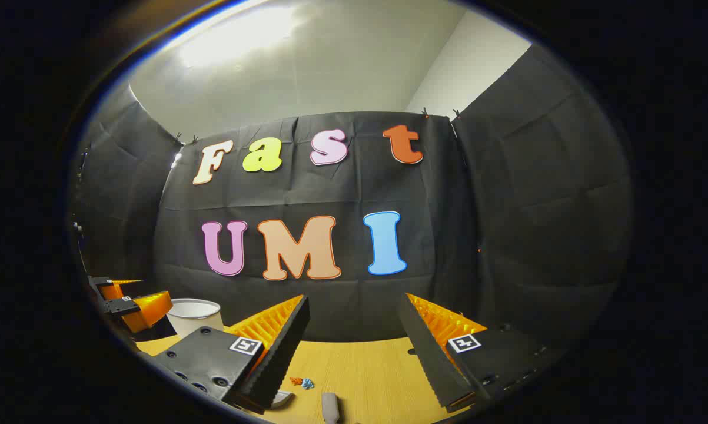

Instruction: Pick up the small broom and dustpan from the desktop, sweep the trash into the dustpan with the broom, and then empty the trash into the garbage bin.

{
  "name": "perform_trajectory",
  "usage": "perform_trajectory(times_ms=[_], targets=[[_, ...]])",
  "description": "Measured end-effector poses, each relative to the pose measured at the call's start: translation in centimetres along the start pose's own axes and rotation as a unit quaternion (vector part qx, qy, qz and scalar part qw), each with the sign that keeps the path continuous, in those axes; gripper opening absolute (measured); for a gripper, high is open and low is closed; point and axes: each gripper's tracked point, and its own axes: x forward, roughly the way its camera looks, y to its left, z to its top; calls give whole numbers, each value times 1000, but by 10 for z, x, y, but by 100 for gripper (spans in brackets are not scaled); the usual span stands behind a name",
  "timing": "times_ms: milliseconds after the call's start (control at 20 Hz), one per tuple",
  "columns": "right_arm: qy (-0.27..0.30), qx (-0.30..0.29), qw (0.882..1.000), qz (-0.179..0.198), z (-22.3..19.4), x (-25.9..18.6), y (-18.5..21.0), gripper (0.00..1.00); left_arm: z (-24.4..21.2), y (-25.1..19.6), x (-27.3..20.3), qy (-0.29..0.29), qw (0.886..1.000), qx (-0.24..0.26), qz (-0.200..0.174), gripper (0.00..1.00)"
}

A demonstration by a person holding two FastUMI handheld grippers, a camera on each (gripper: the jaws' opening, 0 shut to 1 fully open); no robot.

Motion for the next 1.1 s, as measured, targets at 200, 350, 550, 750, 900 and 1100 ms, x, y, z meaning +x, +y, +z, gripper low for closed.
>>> perform_trajectory(times_ms=[200, 350, 550, 750, 900, 1100], targets=[[2, -3, 1000, 0, -1, 3, -3, 98, 6, -6, 1, -5, 1000, 5, -3, 93], [1, -7, 1000, 1, 0, 4, -2, 98, 11, -8, 0, -13, 1000, 2, -2, 93], [5, -11, 1000, 10, -2, 2, 2, 96, 8, -3, -1, -10, 1000, 1, 6, 94], [10, -13, 1000, 15, -3, 1, 3, 98, 2, 0, -4, -1, 1000, -2, 14, 94], [16, -11, 1000, 19, -7, 3, 4, 98, -1, 1, -5, 5, 1000, -2, 19, 94], [21, -7, 999, 24, -8, 3, 4, 98, -2, 1, -6, 5, 1000, 5, 23, 94]])
